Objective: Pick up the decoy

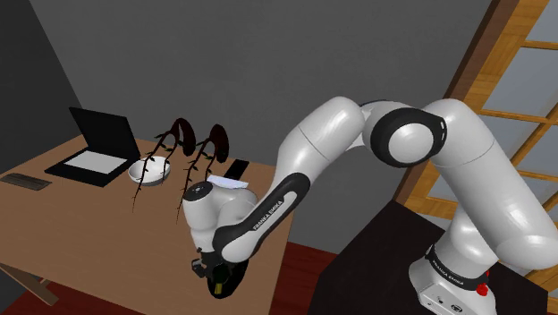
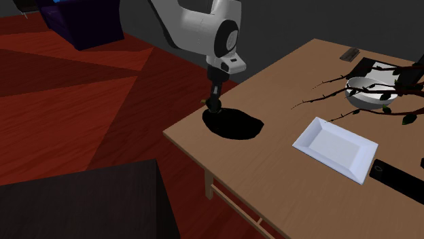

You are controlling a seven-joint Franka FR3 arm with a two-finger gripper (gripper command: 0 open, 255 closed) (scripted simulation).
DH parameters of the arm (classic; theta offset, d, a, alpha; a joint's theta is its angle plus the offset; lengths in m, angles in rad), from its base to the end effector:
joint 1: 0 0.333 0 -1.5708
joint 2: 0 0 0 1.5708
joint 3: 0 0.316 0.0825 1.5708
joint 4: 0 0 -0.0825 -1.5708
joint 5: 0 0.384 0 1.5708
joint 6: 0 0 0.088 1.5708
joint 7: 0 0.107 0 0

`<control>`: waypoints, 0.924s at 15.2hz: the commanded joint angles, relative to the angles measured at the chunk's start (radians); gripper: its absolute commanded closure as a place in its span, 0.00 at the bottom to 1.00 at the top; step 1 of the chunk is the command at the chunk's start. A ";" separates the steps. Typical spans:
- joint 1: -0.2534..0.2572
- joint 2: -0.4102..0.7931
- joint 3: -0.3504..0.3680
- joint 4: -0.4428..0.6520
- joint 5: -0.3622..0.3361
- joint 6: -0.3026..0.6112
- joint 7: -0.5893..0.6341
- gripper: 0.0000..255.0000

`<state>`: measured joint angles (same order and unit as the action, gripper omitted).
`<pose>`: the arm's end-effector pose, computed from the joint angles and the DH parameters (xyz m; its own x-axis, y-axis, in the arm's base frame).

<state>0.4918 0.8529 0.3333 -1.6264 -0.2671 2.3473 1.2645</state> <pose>0.4772 0.4769 0.1335 0.9378 -0.3346 -0.0925 -0.3318 -0.9423 0.0444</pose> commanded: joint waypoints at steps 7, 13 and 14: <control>-0.016 -0.077 0.022 -0.023 0.020 -0.054 -0.007 1.00; -0.028 -0.134 0.038 -0.031 0.037 -0.102 -0.013 1.00; -0.030 -0.143 0.040 -0.032 0.040 -0.110 -0.015 1.00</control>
<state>0.4639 0.7197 0.3711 -1.6566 -0.2295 2.2435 1.2513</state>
